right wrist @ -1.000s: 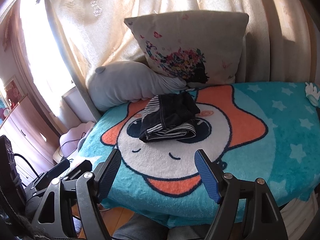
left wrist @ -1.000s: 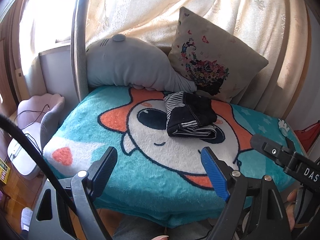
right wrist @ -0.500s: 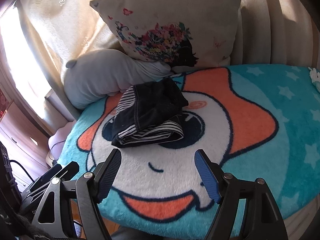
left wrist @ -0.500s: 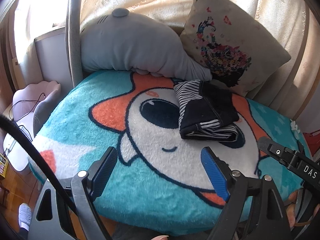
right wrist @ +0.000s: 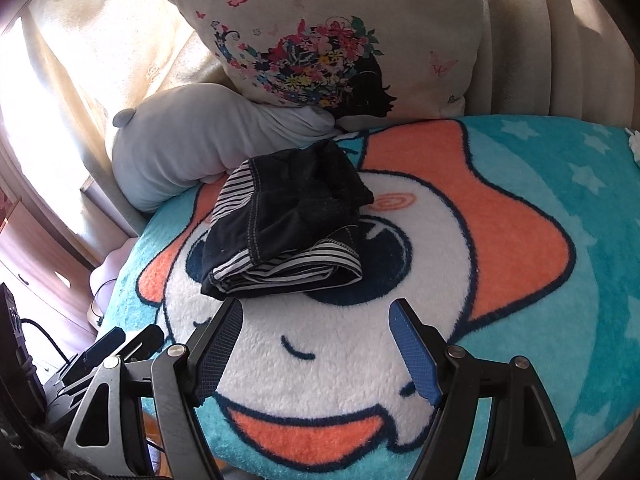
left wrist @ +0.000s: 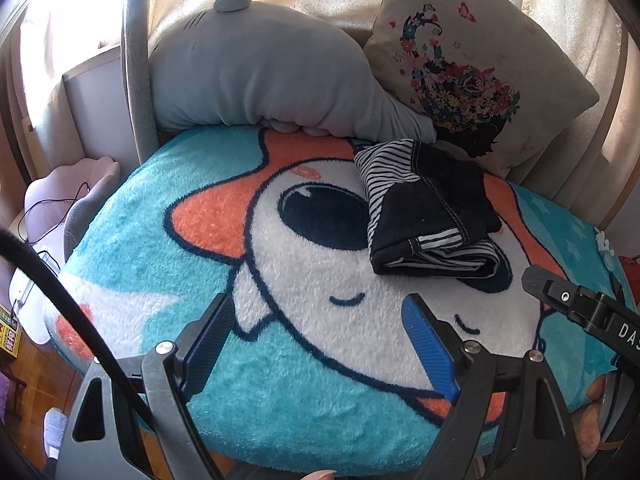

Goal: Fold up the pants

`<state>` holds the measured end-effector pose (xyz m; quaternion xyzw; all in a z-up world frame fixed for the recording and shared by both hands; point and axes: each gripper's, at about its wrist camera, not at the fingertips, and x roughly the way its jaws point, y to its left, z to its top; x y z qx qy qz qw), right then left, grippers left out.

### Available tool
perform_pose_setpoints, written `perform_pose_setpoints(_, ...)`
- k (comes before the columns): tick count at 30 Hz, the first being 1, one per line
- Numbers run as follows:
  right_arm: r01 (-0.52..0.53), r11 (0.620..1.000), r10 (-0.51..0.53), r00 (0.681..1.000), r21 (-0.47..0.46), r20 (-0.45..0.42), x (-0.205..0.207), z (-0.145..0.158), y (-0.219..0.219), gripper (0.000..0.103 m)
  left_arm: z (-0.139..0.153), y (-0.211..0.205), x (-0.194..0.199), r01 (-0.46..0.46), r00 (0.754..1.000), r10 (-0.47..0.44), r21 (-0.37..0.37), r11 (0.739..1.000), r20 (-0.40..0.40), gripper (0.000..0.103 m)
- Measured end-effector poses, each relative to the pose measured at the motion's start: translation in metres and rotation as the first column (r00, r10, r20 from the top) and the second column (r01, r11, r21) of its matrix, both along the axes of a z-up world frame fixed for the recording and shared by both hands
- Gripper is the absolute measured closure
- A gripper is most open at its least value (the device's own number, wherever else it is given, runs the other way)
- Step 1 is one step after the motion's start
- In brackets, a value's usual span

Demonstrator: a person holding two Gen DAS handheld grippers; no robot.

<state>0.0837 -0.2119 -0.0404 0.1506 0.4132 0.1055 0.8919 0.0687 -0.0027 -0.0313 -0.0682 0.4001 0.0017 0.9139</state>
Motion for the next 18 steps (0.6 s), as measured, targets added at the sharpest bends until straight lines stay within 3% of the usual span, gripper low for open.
perform_pose_setpoints(18, 0.004, 1.0, -0.004, 1.0, -0.005, 0.004, -0.0005, 0.0009, 0.0, 0.024, 0.0025, -0.0031, -0.0026, 0.008, 1.0, -0.008, -0.001, 1.0, 0.01, 0.018)
